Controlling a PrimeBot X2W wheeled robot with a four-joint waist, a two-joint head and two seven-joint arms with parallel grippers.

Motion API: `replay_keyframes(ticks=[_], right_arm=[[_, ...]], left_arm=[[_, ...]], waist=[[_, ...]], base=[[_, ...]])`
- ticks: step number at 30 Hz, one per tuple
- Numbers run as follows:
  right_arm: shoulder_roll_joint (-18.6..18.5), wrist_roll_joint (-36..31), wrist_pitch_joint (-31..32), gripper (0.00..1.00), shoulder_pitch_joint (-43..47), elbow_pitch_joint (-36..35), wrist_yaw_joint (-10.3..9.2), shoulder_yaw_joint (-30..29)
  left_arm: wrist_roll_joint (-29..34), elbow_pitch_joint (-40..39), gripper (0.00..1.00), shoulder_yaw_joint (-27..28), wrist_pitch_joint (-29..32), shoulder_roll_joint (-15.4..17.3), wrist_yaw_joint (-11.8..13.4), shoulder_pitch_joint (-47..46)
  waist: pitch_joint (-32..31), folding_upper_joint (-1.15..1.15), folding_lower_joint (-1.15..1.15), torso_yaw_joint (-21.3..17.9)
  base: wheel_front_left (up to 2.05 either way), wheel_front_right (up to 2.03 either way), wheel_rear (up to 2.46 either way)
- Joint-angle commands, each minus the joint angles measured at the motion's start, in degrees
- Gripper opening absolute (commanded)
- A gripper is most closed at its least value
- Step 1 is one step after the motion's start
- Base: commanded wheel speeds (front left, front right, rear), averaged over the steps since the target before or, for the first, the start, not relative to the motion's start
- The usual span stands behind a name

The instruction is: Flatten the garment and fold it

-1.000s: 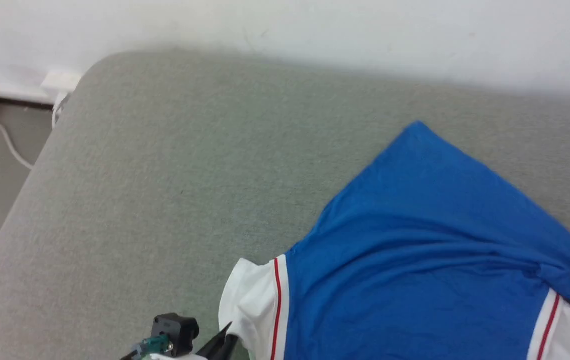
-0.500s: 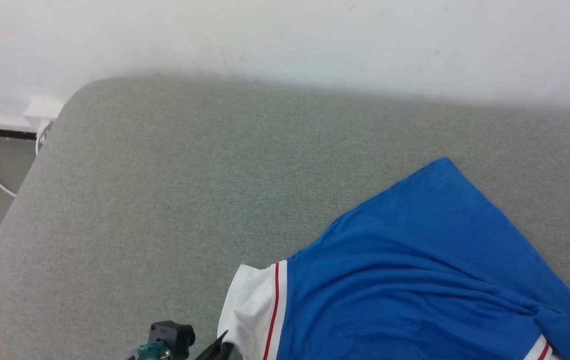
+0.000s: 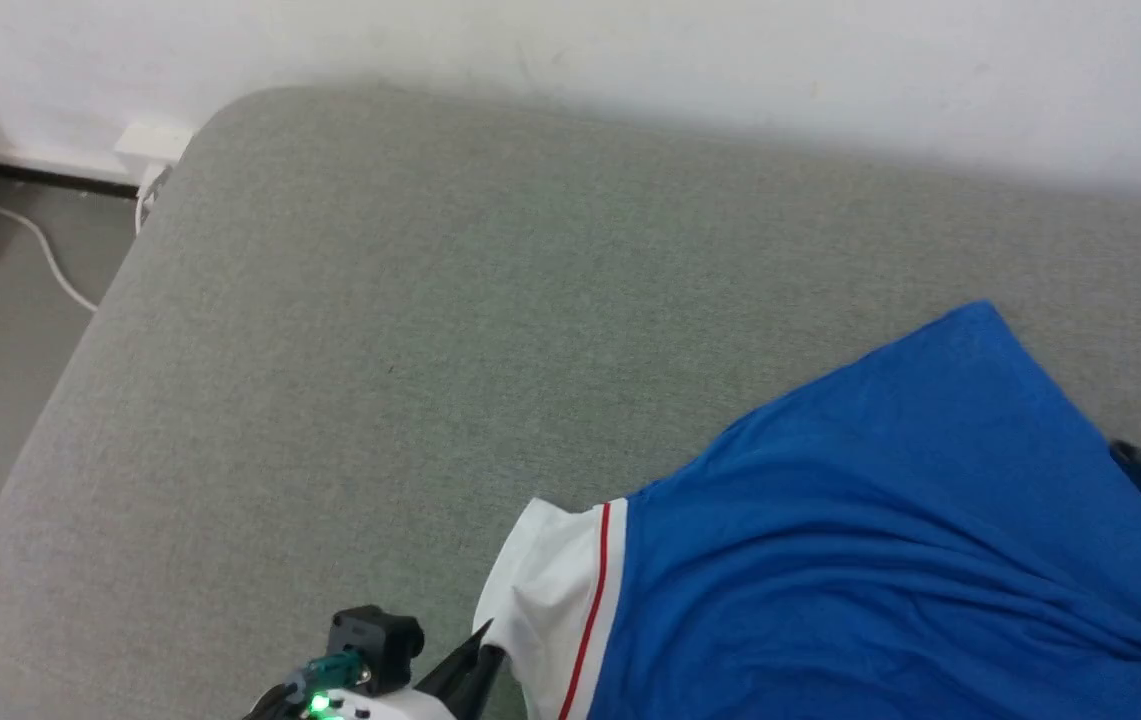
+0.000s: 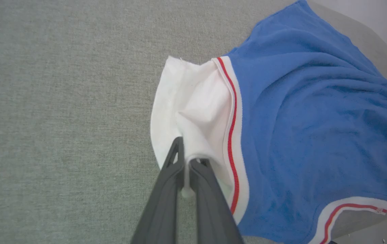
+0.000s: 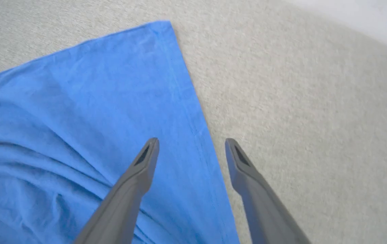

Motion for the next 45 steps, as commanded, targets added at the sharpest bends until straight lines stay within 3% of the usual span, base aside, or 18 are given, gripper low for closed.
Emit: replay_keyframes(ticks=[1, 9, 17, 22, 28, 30, 36, 45], right_arm=[[-0.01, -0.59, 0.17, 1.0, -2.21, 0.62, -0.04, 1.3], [-0.07, -4.38, -0.67, 1.0, -15.04, 12.88, -0.04, 9.86], [-1.95, -9.23, -4.75, 1.0, -23.82, 27.49, -0.04, 12.7], [-1.76, -9.72, -5.73, 1.0, -25.89, 33.27, -0.04, 13.85], [-3.0, -7.14, -3.27, 1.0, -24.81, 36.27, -0.04, 19.67], [-3.52, -5.48, -2.49, 0.0, -24.5, 36.26, -0.04, 21.84], [-4.92, -2.62, -5.66, 0.0, -25.71, 36.49, -0.04, 23.57], [-4.12, 1.65, -17.35, 0.0, -28.34, 34.06, -0.04, 22.81]], left_arm=[[0.6, -0.38, 0.0, -0.3, -0.27, -0.49, -0.29, -1.1], [1.55, -1.2, 0.0, -2.62, -1.07, -2.67, -1.03, -3.41], [1.75, -0.19, 0.0, -4.13, -1.84, -4.21, -1.73, -4.96], [1.63, 0.61, 0.0, -4.61, -2.23, -4.65, -1.93, -5.28], [1.32, 0.94, 0.0, -4.5, -2.51, -4.61, -1.81, -5.47], [1.22, 0.92, 0.0, -4.35, -2.49, -4.47, -1.75, -5.62], [1.13, 0.93, 0.0, -4.11, -2.45, -4.24, -1.4, -6.05], [1.37, -0.42, 0.0, -1.51, -3.33, -1.95, -0.09, -6.62]], waist=[[2.49, 0.0, -0.01, 2.63], [6.53, 0.0, -0.01, 6.89], [9.3, 0.0, -0.01, 10.42], [9.87, 0.0, -0.01, 11.39], [10.34, 0.0, -0.01, 11.59], [10.52, 0.0, -0.01, 11.49], [10.03, 0.0, -0.01, 10.75], [3.59, 0.0, -0.01, 6.41]], base=[[0.0, 0.0, 0.0], [0.0, 0.0, 0.0], [0.0, 0.0, 0.0], [0.0, 0.0, 0.0], [0.0, 0.0, 0.0], [0.0, 0.0, 0.0], [0.0, 0.0, 0.0], [0.0, 0.0, 0.0]])
